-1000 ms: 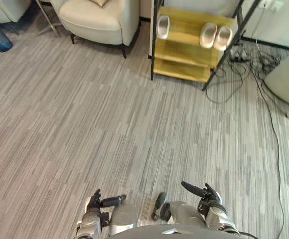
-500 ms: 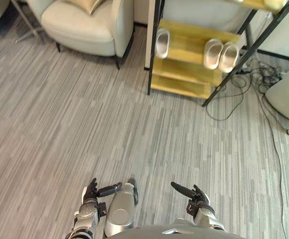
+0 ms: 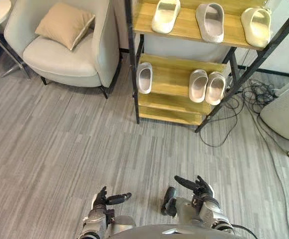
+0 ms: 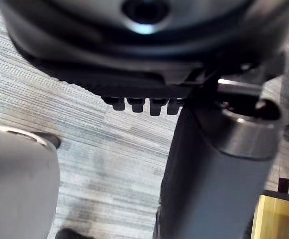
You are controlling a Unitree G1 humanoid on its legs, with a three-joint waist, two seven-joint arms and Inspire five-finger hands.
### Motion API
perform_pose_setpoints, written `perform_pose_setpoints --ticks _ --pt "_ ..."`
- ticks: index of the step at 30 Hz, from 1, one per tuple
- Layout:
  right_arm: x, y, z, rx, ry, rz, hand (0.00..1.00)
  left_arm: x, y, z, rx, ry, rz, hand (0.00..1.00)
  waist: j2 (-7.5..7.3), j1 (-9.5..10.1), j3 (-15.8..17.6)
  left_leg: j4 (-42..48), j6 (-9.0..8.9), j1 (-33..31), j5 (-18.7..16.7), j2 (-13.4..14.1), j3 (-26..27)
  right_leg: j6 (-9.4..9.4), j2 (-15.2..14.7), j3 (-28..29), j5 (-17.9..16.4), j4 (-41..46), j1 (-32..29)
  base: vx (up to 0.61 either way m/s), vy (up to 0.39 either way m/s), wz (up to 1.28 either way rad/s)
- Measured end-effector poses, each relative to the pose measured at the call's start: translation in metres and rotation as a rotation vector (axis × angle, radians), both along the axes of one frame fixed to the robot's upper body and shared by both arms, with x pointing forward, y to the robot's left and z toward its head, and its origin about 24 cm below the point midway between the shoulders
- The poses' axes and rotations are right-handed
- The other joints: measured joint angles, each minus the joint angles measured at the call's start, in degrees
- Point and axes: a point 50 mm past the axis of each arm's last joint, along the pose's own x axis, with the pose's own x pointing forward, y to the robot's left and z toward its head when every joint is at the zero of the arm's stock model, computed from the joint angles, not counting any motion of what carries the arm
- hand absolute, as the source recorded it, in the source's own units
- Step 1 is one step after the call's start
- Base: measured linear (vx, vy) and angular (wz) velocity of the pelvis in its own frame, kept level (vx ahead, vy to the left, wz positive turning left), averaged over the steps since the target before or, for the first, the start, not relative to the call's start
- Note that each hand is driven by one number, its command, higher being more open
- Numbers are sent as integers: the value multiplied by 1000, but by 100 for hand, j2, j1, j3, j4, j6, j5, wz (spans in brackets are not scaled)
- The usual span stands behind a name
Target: Organize the slippers on the shoe rack
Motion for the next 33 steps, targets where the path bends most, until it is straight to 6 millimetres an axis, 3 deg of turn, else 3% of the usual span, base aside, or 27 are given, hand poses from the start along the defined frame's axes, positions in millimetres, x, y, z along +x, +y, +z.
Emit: perform_pose_setpoints --ticks 1,2,3,4,5,6,8,10,11,12,15,16,17,18,19,20,21,23,26,27,28,29,32,33 --pt "-3 -1 -1 1 5 -11 100 2 -1 1 -7 -7 12 100 44 0 28 512 62 -146 55 93 -97 -9 67 -49 -67 -46 202 295 -191 21" --pt "-8 -3 -2 -3 11 -18 100 3 -2 1 -13 -12 26 100 81 0 48 1212 236 -337 208 218 -126 -19 163 -94 -145 -152 456 323 -142 10" --pt "-13 -5 -2 -9 14 -23 100 4 -1 2 -15 -20 42 100 112 21 69 1997 334 -577 610 417 -108 -53 268 -99 -211 -289 788 316 -120 -1" --pt "-17 -4 -3 -10 13 -26 100 3 4 3 -2 -34 46 100 69 93 36 3097 214 -1057 660 658 -105 -130 399 -38 -337 -526 1159 396 -120 -13" --pt "-16 -3 -3 -8 14 -28 100 8 5 6 3 -57 40 100 39 104 26 3523 226 -1618 54 621 -45 -149 434 13 -377 -706 1388 267 -67 -19" --pt "-17 -2 -4 -7 17 -28 100 11 6 8 7 -71 36 100 -15 109 52 3465 220 -1824 -127 545 -7 -136 430 51 -367 -799 1463 335 -37 -32" --pt "-16 1 -5 1 33 -24 100 20 6 12 12 -107 27 100 -109 196 107 2018 200 -2371 -485 -45 134 -44 281 234 -332 -1103 1726 367 66 -46" --pt "-21 1 -7 -1 50 -33 100 21 4 12 9 -109 22 100 -79 213 94 567 140 -2427 -155 -378 104 182 210 348 -396 -1225 1861 406 172 -43" --pt "-24 1 -9 -4 70 -32 100 21 3 12 5 -104 18 100 -122 322 73 -67 554 -2182 632 -592 168 355 122 602 -496 -1256 1983 409 165 -33" --pt "-25 6 -10 3 76 -16 100 21 6 12 18 -104 7 100 -272 303 5 -162 599 -2134 613 -725 195 396 14 642 -472 -1341 1995 419 141 -26" --pt "-27 14 -12 28 85 -14 100 23 14 14 26 -106 31 100 -436 354 -3 169 727 -2089 260 -767 288 523 -128 690 -511 -1188 2095 358 89 -4" --pt "-26 16 -11 32 81 -12 100 20 15 12 27 -94 32 100 -437 354 0 164 734 -1970 177 -760 320 534 -157 730 -516 -938 2061 237 61 -27" --pt "-24 17 -11 36 70 -8 100 19 16 12 28 -86 32 100 -433 365 0 51 746 -1683 53 -747 420 680 -282 861 -601 -78 1795 327 76 -42" --pt "-19 18 -9 38 57 1 100 16 17 10 36 -71 20 100 -440 338 5 -111 784 -1360 -79 -749 493 1004 -495 965 -549 1291 1298 311 64 -38" --pt "-18 18 -9 39 50 4 100 15 18 10 40 -65 13 100 -456 336 8 -148 806 -1244 -113 -757 508 1123 -601 969 -526 1763 1110 286 27 -20" --pt "-18 18 -8 39 45 7 100 13 19 9 43 -52 5 100 -479 314 11 -218 814 -1036 -178 -786 528 1033 -814 882 -613 2481 830 233 -22 2" --pt "-18 18 -8 34 45 20 100 9 23 8 54 -35 6 100 -535 303 -24 -386 789 -728 -213 -780 510 770 -969 516 -780 2711 654 237 -37 6" --pt "-17 18 -8 29 41 27 100 7 26 7 60 -28 9 100 -526 287 -30 -564 733 -524 -232 -703 438 605 -950 210 -926 2358 448 208 -77 17" --pt "-13 18 -6 24 22 33 100 5 26 7 59 -25 14 100 -492 240 -18 -576 599 -481 -302 -564 307 606 -750 254 -923 1510 209 255 -218 26" --pt "-10 19 -5 24 13 43 100 3 27 6 62 -20 15 100 -488 188 -13 -549 433 -435 -378 -468 187 619 -461 656 -718 511 114 210 -217 36" --pt "-13 18 -6 27 28 40 100 3 29 6 64 -17 16 100 -524 159 -24 -519 281 -380 -458 -490 61 495 -320 909 -98 166 176 333 -311 34" --pt "-14 11 -7 9 41 44 100 2 24 5 51 -8 18 100 -334 195 -71 -557 223 -370 -487 -313 3 427 -170 898 -81 213 246 229 -194 19" --pt "-19 -2 -7 -18 63 29 100 -1 7 0 6 6 23 100 -72 154 -138 -827 50 -261 -381 -127 -161 300 4 724 -304 195 304 278 -258 11" --pt "-20 -3 -7 -20 66 26 100 -1 6 0 2 7 23 100 -55 136 -134 -821 16 -255 -358 -99 -214 283 22 673 -320 155 365 154 -167 29"
